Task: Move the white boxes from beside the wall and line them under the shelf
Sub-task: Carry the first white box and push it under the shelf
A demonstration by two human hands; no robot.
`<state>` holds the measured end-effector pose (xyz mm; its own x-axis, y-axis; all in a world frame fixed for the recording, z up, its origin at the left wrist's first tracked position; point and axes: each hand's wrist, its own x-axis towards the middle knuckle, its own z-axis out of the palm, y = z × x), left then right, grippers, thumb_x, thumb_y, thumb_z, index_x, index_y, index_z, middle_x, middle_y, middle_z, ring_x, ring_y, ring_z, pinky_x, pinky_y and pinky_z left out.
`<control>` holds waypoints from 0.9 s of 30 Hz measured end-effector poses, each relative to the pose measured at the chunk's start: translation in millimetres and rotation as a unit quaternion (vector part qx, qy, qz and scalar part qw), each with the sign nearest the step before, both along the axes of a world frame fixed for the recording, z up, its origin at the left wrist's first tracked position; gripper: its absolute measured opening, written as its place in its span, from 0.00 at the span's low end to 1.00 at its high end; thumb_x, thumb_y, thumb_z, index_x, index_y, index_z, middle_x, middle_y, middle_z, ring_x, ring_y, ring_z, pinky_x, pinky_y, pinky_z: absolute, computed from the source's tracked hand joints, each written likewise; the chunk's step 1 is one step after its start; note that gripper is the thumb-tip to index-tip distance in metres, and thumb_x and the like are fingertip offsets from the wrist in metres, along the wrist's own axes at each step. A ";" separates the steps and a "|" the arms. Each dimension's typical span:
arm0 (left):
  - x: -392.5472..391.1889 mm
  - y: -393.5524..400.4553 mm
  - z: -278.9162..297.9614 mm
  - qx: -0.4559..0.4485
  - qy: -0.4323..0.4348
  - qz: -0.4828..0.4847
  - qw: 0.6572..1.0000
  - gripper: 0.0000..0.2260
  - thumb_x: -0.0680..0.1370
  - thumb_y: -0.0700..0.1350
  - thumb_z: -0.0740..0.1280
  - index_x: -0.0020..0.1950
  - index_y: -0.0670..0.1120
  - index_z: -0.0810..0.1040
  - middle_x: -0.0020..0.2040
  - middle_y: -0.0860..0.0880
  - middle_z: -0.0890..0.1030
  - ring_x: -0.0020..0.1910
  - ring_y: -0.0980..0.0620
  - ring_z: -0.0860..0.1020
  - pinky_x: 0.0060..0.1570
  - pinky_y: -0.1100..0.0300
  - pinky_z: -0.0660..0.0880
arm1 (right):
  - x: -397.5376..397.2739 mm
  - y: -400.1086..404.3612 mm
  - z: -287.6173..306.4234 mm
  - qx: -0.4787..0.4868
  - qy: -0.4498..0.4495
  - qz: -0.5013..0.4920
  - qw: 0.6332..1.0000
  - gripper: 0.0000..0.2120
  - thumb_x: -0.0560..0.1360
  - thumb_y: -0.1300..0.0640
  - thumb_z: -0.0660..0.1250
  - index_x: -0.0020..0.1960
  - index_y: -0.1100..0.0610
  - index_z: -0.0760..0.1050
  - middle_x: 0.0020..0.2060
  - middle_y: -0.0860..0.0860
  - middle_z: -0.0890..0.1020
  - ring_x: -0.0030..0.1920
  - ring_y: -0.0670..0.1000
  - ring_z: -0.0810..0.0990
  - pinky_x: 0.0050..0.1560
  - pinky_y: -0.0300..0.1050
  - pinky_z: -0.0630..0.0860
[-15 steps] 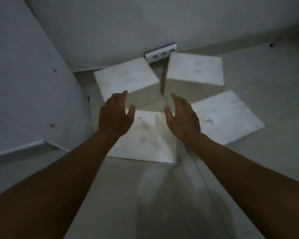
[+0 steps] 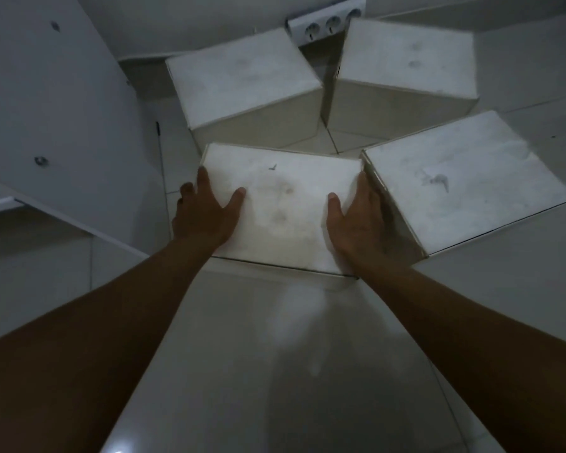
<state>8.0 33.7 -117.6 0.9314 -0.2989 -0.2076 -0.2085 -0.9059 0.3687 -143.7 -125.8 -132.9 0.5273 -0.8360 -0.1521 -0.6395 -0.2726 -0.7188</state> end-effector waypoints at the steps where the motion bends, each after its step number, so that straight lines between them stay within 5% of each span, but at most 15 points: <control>1: -0.6 1.4 -1.7 0.001 0.007 0.007 1.000 0.41 0.75 0.71 0.56 0.80 0.51 0.48 0.75 0.40 0.62 0.71 0.37 0.65 0.66 0.43 0.65 | 1.8 1.3 -2.2 0.022 -0.005 -0.017 1.000 0.33 0.81 0.44 0.57 0.80 0.50 0.45 0.77 0.53 0.56 0.75 0.55 0.58 0.71 0.49 0.58; 15: -30.2 11.4 11.8 0.011 -0.021 0.047 0.999 0.45 0.72 0.72 0.60 0.80 0.48 0.52 0.70 0.39 0.70 0.68 0.37 0.70 0.64 0.44 0.67 | -15.0 4.3 16.8 0.008 0.077 0.045 0.996 0.30 0.81 0.39 0.53 0.79 0.42 0.47 0.75 0.58 0.60 0.70 0.61 0.66 0.66 0.55 0.65; 21: -64.3 35.2 59.6 0.019 -0.044 0.084 0.995 0.45 0.70 0.74 0.60 0.78 0.47 0.57 0.66 0.38 0.74 0.65 0.36 0.72 0.62 0.44 0.69 | -28.6 7.9 68.7 0.002 0.074 0.085 0.994 0.29 0.81 0.39 0.53 0.79 0.43 0.50 0.76 0.56 0.59 0.74 0.58 0.60 0.71 0.54 0.58; 27: -90.6 58.5 102.6 0.023 -0.070 0.106 0.992 0.44 0.69 0.76 0.59 0.76 0.48 0.62 0.63 0.38 0.77 0.62 0.36 0.75 0.60 0.44 0.71 | -39.0 17.1 123.7 -0.010 0.072 0.111 0.991 0.28 0.81 0.38 0.54 0.78 0.42 0.52 0.73 0.56 0.63 0.70 0.60 0.65 0.68 0.53 0.62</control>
